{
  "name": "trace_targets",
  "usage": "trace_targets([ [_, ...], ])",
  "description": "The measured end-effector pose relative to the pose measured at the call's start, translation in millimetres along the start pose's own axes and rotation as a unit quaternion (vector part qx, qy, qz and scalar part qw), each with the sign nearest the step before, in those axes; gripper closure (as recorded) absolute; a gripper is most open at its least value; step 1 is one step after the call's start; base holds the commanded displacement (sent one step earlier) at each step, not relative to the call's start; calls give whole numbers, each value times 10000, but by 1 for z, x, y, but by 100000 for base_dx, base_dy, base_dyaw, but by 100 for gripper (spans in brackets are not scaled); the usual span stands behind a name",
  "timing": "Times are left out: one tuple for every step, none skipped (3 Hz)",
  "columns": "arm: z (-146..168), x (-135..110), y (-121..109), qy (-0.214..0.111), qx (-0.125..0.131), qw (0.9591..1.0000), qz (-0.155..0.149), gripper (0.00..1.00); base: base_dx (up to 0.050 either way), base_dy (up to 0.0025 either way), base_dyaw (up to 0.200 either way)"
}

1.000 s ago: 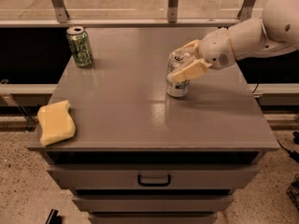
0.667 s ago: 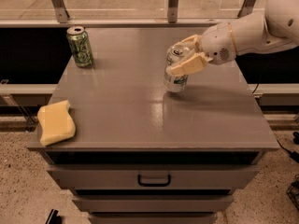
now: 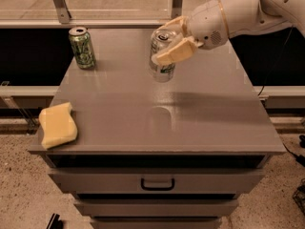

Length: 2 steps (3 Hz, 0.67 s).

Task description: Move 7up can near sponge

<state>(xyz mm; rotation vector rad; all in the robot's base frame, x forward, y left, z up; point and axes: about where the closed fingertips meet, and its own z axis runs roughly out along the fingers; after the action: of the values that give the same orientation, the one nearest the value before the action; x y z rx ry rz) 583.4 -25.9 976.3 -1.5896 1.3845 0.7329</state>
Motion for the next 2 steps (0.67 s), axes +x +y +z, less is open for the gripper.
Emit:
trace_targets([
  [31, -25, 13, -91, -371, 9987, -338, 100, 0, 0, 0],
  [56, -47, 22, -233, -692, 9951, -669, 100, 0, 0, 0],
])
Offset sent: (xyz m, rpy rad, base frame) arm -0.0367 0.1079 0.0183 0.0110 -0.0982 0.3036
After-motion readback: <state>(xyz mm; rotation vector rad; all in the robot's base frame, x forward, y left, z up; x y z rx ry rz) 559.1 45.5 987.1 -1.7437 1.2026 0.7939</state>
